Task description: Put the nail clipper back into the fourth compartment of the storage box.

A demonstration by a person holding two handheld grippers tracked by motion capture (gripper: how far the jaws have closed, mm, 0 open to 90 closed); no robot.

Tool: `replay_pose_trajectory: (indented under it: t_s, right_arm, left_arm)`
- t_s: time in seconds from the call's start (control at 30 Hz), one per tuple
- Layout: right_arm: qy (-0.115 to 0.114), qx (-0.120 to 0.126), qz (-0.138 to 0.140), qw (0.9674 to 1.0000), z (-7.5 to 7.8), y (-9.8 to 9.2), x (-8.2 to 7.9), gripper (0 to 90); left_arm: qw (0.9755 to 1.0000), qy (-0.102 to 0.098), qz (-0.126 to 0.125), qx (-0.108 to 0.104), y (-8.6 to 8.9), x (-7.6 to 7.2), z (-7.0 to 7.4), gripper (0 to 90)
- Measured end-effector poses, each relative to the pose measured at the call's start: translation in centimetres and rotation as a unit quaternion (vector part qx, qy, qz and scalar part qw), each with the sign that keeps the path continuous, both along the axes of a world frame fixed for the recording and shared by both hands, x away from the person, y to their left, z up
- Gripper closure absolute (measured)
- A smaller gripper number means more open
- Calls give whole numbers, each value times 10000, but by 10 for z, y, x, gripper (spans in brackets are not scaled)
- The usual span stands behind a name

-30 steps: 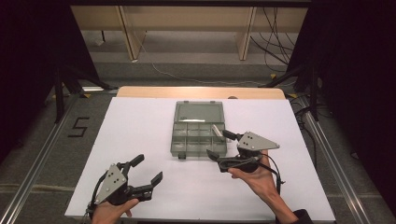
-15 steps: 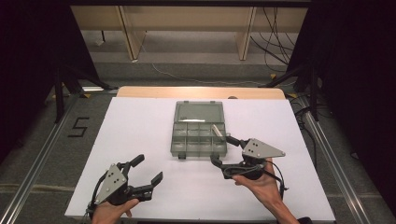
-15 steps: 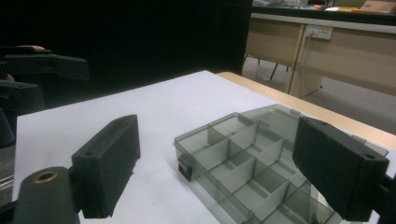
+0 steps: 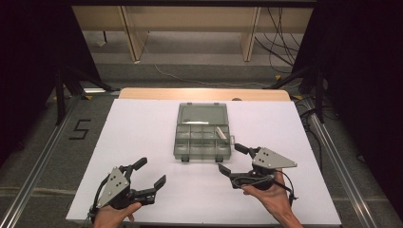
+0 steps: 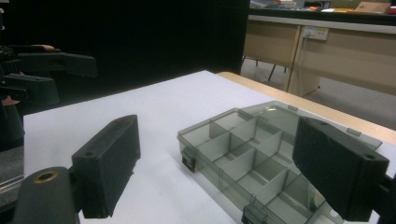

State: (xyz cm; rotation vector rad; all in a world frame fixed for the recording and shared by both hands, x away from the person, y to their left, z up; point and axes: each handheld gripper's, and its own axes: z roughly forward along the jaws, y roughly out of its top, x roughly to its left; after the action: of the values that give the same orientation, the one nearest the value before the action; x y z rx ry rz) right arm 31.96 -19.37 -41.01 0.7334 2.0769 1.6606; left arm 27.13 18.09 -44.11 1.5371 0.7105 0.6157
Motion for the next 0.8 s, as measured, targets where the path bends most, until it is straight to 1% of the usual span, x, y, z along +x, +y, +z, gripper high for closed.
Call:
replay_pose_trajectory:
  t_s: [0.03,0.07,0.1,0.13,0.17,0.2,0.23,0.27,0.3,0.33,0.37,0.43,0.5,0.53,0.57,0.6,0.63,0.67,0.7,0.73,0.77,0.8]
  right_arm:
    - [7,-37,-10,10000,0,-1,-1,161]
    - [-113,-30,-61,9999,-1,-2,-1,161]
    - [-62,-54,-27,10000,-2,-3,-2,161]
    - [-66,-47,-62,9999,-3,-3,-4,161]
    - [-100,-15,-17,9999,-4,-3,-3,161]
    - [73,-42,0,10000,-5,-4,-6,161]
    - [41,-64,-49,10000,-6,-4,-7,161]
    - [52,-137,-65,9999,-7,-5,-8,161]
    - [52,-137,-65,9999,-7,-5,-8,161]
    - [119,-88,-3,9999,-10,-5,-9,161]
    - [99,-84,-33,9999,-11,-6,-10,161]
    - [98,-104,-61,9999,-13,-6,-12,161]
    - [136,-173,-74,9997,-14,-8,-14,160]
    - [174,-184,-36,9997,-15,-9,-14,160]
    - [161,-186,-48,9997,-16,-9,-15,161]
    - [34,-208,-118,9997,-17,-11,-15,161]
    - [34,-208,-118,9997,-17,-11,-15,161]
    - [149,-194,-109,9996,-18,-12,-18,161]
    - [167,-157,-83,9997,-19,-12,-19,161]
    - [138,-208,-128,9996,-19,-13,-20,161]
    - [42,-231,-168,9996,-19,-14,-20,161]
    - [78,-158,-126,9998,-20,-14,-21,161]
  left_arm:
    - [10000,-2,-2,0,0,0,0,156]
    - [10000,-2,-2,0,0,0,0,156]
    - [10000,14,0,-19,0,0,0,156]
    - [10000,19,0,-17,0,0,0,156]
    - [10000,19,-1,-14,0,0,0,156]
    - [10000,19,-1,-14,0,0,0,156]
    - [10000,19,-2,-12,0,0,0,156]
    - [10000,2,-6,6,0,0,0,156]
    - [10000,0,-6,10,0,0,0,156]
    - [10000,-4,-8,16,0,0,0,156]
    - [10000,-64,-50,3,0,1,0,156]
    - [10000,-60,-56,1,0,1,0,156]
    - [10000,-47,-55,-4,0,0,0,156]
    - [10000,18,-18,20,0,-1,0,156]
    - [10000,19,-17,10,0,-1,0,156]
    - [10000,14,-15,8,0,-1,0,156]
    - [10000,14,-15,8,0,-1,0,156]
    - [10000,16,-12,2,1,-1,0,156]
    - [10000,16,-12,2,1,-1,0,156]
    - [10000,12,-20,11,0,-1,0,156]
    - [10000,6,-28,30,0,-1,0,156]
    - [10000,31,-34,12,0,-2,0,156]
